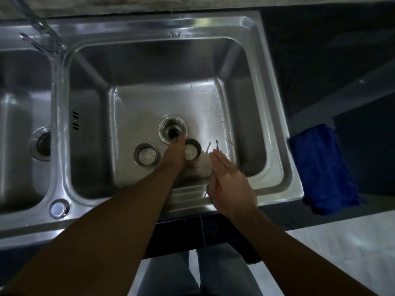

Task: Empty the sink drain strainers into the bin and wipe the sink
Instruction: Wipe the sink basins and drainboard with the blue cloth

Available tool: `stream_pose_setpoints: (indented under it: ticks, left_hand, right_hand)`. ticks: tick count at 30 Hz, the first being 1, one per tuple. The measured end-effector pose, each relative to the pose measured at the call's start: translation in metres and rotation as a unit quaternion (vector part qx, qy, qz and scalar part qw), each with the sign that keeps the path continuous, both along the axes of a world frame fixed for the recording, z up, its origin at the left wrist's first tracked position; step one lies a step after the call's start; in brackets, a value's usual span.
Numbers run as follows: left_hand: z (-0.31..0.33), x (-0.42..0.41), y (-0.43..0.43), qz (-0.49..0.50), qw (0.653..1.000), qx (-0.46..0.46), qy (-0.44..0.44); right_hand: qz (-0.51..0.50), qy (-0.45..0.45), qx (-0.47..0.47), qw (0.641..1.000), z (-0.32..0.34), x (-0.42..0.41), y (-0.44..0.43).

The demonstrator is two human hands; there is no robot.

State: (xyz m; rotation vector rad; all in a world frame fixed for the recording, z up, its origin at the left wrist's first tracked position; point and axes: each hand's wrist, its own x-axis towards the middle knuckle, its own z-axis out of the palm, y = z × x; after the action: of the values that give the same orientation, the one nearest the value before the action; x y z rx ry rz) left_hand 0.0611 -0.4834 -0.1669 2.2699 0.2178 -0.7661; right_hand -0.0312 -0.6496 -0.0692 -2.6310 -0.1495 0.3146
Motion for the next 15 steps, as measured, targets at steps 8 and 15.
stream_pose_setpoints:
  ticks: [8,15]
  left_hand:
    - [0.048,-0.029,0.003,-0.028,0.996,0.047,-0.064]
    - [0.089,-0.061,-0.039,-0.111,0.988,0.056,-0.095]
  right_hand:
    - [-0.02,-0.07,0.137,0.988,0.0,0.001,-0.005]
    - [-0.052,-0.103,0.27,0.956,0.033,0.049,-0.041]
